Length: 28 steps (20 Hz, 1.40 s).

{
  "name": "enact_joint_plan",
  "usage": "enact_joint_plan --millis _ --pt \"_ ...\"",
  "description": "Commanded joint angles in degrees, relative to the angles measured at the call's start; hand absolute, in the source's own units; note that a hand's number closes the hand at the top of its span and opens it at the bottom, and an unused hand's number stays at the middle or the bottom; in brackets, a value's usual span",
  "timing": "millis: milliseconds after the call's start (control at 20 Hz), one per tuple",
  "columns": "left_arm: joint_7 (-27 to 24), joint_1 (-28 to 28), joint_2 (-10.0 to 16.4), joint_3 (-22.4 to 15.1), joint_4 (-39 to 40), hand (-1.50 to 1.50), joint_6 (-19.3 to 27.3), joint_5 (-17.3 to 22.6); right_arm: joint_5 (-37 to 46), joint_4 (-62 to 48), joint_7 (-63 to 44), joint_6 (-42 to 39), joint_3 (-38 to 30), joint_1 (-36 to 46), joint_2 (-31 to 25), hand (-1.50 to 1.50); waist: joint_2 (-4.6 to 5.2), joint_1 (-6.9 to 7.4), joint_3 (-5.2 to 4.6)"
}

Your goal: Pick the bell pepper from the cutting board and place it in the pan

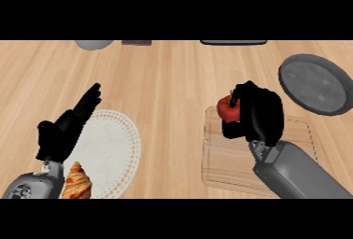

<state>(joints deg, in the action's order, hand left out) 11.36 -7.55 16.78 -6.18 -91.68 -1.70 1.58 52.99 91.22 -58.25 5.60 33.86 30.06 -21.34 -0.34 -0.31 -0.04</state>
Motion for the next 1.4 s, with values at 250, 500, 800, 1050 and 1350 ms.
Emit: enact_joint_plan --millis 250,500,800,1050,1350 --pt "-2.36 1.24 -1.89 -0.47 0.74 0.0 0.2 -2.61 6.92 3.14 -0.79 6.33 -9.24 -2.83 2.12 1.5 0.33 0.31 0.04" --pt "4.44 -2.71 -0.9 1.02 -2.98 0.0 -1.11 -0.4 1.62 -3.22 8.79 17.58 -18.35 -4.17 1.7 1.5 0.53 0.73 0.14" --pt "0.26 1.48 -2.47 0.22 -1.53 0.0 -1.09 -3.05 -4.94 -15.02 24.73 21.95 -26.86 -5.67 -2.28 1.5 0.47 0.77 0.07" --pt "-0.43 -0.78 -2.85 1.12 0.53 0.0 -2.66 -1.87 -7.55 -33.5 33.4 25.92 -34.1 2.8 -4.86 1.5 0.79 1.57 0.11" --pt "3.46 -3.94 -3.69 1.32 0.53 0.0 -2.47 -2.47 -12.96 -50.76 50.0 31.54 -40.57 6.71 -7.28 1.5 0.88 1.74 0.16"
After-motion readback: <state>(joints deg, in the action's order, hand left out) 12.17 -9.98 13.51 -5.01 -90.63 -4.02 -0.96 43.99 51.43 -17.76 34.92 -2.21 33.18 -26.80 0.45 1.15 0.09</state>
